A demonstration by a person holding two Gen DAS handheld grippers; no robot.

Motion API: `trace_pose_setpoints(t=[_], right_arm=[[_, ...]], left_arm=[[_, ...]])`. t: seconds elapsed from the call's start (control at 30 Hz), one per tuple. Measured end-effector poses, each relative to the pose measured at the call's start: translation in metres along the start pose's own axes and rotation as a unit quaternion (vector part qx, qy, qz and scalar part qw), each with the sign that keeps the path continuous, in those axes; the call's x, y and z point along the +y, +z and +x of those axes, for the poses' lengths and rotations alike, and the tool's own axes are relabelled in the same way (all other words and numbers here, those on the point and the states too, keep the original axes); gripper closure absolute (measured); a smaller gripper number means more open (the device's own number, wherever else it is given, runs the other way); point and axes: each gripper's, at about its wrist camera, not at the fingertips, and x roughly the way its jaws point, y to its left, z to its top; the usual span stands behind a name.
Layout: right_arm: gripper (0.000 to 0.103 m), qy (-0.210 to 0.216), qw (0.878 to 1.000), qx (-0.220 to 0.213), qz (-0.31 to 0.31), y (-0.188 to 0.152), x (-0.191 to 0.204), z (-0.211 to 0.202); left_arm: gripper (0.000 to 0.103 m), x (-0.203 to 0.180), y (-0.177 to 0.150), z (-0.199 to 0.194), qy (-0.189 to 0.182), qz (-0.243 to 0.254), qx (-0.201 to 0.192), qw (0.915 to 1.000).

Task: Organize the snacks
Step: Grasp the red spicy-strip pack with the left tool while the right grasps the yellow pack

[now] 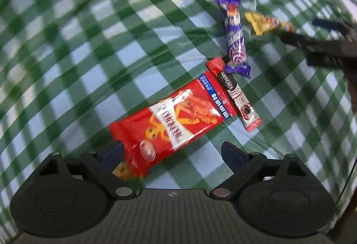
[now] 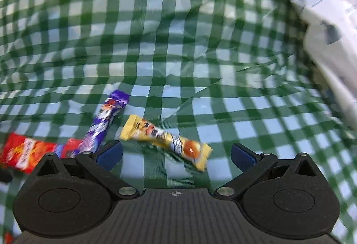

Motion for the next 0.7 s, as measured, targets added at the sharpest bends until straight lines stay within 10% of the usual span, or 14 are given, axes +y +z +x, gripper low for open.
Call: trace_pose_setpoints(t=[0.13, 0.2, 0.33, 0.7], right_arm=[[0.001, 0.010, 0.999, 0.029, -0.020, 0.004, 0.001, 0.045], [0.006, 0.012, 0.999, 0.032, -0.029, 0.003, 0.000, 0.057], [0.074, 0.052, 0.997, 0.019, -0.050, -0.002, 0.003, 0.052], [0.075, -0.008, 0.999, -0.041, -0.008, -0.014, 0.005, -0.046]], left_arm=[[0.009, -0.004, 0.008, 0.024, 0.013, 0.040, -0.001, 0.9991], [0.026, -0.004, 0.008, 0.024, 0.022, 0.040, -0.020, 0.9988], [0.078, 0.006, 0.007, 0.007, -0.007, 0.003, -0.035, 0.9993], [0.098, 0.019, -0.044, -0.066, -0.067, -0.097, -0.075, 0.9902]])
